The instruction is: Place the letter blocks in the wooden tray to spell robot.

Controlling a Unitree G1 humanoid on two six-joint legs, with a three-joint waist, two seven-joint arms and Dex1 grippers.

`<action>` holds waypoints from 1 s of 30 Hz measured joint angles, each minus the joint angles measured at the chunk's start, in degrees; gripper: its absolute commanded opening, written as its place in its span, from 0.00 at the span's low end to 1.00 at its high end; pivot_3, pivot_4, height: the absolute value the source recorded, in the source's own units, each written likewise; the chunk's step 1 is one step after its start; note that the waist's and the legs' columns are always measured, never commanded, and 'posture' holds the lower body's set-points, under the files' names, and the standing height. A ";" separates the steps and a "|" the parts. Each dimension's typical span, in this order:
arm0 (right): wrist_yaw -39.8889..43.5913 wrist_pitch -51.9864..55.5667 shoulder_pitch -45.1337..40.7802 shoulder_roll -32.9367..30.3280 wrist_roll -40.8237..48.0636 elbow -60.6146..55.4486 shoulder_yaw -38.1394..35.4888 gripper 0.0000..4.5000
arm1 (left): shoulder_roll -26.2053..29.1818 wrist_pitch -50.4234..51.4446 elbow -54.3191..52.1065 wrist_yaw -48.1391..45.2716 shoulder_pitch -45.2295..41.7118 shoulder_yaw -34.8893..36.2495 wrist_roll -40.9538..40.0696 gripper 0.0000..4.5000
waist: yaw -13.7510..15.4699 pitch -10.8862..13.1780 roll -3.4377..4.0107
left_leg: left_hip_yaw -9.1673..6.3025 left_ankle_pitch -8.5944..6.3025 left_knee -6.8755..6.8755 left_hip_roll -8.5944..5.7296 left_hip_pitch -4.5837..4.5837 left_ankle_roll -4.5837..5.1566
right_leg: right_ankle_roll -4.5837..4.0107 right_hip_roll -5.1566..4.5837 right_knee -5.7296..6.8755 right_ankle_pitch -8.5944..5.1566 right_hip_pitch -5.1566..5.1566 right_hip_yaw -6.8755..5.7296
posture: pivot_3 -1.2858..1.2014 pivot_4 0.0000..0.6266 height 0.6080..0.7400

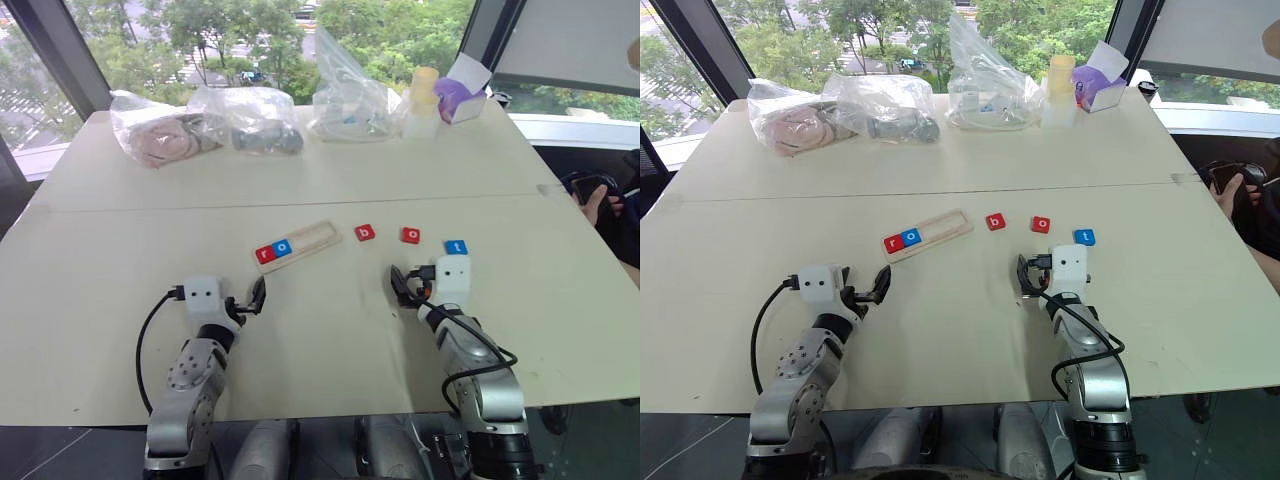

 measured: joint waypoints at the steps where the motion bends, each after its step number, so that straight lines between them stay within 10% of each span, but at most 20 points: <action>1: 0.04 0.00 0.00 -0.01 0.00 0.00 0.00 1.00 | 0.00 0.00 0.00 0.01 0.00 -0.01 0.01 1.00 | 0.00 0.00 0.00 | 0.00 0.00 0.00 0.00 0.00 0.00 | 0.00 0.00 0.00 0.00 0.00 0.00 | 0.52 0.24 1.00; 30: 2.26 0.20 -0.04 -2.68 -0.21 0.06 0.52 1.00 | 1.74 -0.48 -0.22 -0.65 0.11 -1.15 1.30 1.00 | -0.06 0.01 0.00 | -0.01 0.00 0.00 0.00 -0.04 0.00 | 0.00 0.00 -0.01 0.00 -0.04 -0.01 | 0.52 0.24 1.00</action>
